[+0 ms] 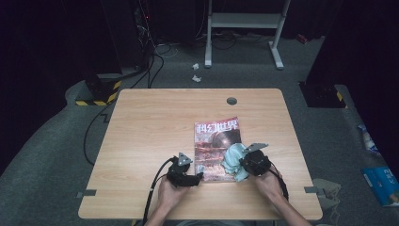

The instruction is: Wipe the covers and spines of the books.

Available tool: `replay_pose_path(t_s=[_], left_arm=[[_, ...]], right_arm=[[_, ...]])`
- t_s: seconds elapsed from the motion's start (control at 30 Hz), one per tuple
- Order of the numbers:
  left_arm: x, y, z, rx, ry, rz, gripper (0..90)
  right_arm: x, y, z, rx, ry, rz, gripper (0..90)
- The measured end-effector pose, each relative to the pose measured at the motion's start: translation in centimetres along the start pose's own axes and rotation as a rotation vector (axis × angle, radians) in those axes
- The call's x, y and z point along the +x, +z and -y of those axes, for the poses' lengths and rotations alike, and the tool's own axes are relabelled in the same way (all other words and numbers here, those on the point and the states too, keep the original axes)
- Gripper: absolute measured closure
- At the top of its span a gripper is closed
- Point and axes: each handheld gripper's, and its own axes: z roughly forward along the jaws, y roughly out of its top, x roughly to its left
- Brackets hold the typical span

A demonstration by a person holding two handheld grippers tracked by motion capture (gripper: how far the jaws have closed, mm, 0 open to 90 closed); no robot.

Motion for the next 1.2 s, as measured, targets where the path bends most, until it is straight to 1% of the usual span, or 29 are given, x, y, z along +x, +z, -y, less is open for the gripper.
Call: replay_pose_path(t_s=[0.03, 0.07, 0.13, 0.23, 0.33, 0.4, 0.47, 0.5, 0.57, 0.67, 0.73, 0.77, 0.8, 0.87, 0.93, 1.0, 1.03, 1.1, 1.17, 1.2], left_arm=[[0.0, 0.1, -0.1, 0.003, -0.006, 0.003, 30.4], [0.0, 0.1, -0.2, 0.005, 0.001, 0.004, 30.6], [-0.1, 0.2, -0.3, 0.012, 0.003, 0.010, 31.1], [-0.3, 0.1, -0.3, 0.016, 0.015, 0.017, 32.0], [-1.0, 0.1, -0.2, 0.021, 0.033, 0.039, 33.4], [-1.3, 0.1, -0.1, 0.023, 0.045, 0.038, 33.6], [-1.2, 0.1, -0.1, 0.018, 0.042, 0.036, 33.3], [-1.1, 0.2, -0.1, 0.015, 0.032, 0.033, 32.9], [-0.8, 0.3, -0.2, 0.006, 0.026, 0.017, 31.5], [-0.5, 0.5, -0.4, -0.001, 0.022, 0.011, 30.7], [-0.3, 0.7, -0.5, -0.007, 0.011, 0.009, 30.1], [-0.2, 0.7, -0.5, -0.010, 0.013, 0.008, 29.9], [-0.3, 0.8, -0.5, -0.013, 0.008, 0.007, 29.8], [-0.2, 0.8, -0.5, -0.014, 0.020, 0.000, 29.4], [-0.3, 0.8, -0.5, -0.015, 0.012, 0.005, 29.1], [-0.2, 0.8, -0.5, -0.015, 0.011, 0.006, 29.1], [-0.2, 0.8, -0.5, -0.016, 0.011, 0.005, 29.1], [-0.3, 0.8, -0.5, -0.015, 0.010, 0.003, 29.0], [-0.1, 0.8, -0.5, -0.009, 0.017, -0.006, 28.8], [-0.1, 0.7, -0.5, -0.009, 0.009, -0.007, 28.6]], right_arm=[[0.1, 0.0, 0.1, -0.002, -0.010, 0.004, 85.1], [0.4, -0.1, 0.2, 0.002, -0.022, 0.014, 85.1], [0.7, -0.2, 0.3, 0.005, -0.040, 0.017, 85.1], [1.1, -0.5, 0.8, -0.001, -0.045, 0.002, 85.2], [1.5, -1.1, 1.6, -0.014, -0.049, -0.014, 85.2], [1.8, -1.4, 2.0, -0.013, -0.053, -0.020, 85.2], [1.9, -1.5, 2.0, -0.006, -0.059, -0.018, 85.2], [1.8, -1.5, 1.8, 0.002, -0.057, -0.022, 85.2], [1.6, -1.1, 1.2, 0.009, -0.053, -0.010, 85.1], [1.1, -0.1, -0.2, 0.023, -0.041, 0.015, 85.1], [0.8, 0.6, -1.3, 0.029, -0.025, 0.012, 85.1], [0.8, 1.0, -1.7, 0.031, -0.019, 0.009, 85.2], [0.9, 1.4, -2.2, 0.032, -0.022, 0.007, 85.2], [1.5, 2.1, -3.2, 0.031, -0.030, -0.005, 85.2], [2.4, 2.8, -4.2, 0.034, -0.046, -0.024, 85.2], [3.4, 3.5, -5.2, 0.032, -0.067, -0.050, 85.2], [4.1, 3.8, -5.7, 0.040, -0.065, -0.060, 85.2], [5.2, 4.5, -6.7, 0.041, -0.097, -0.083, 85.2], [6.2, 5.0, -7.4, 0.033, -0.111, -0.110, 85.2], [6.6, 5.1, -7.6, 0.031, -0.118, -0.113, 85.2]])
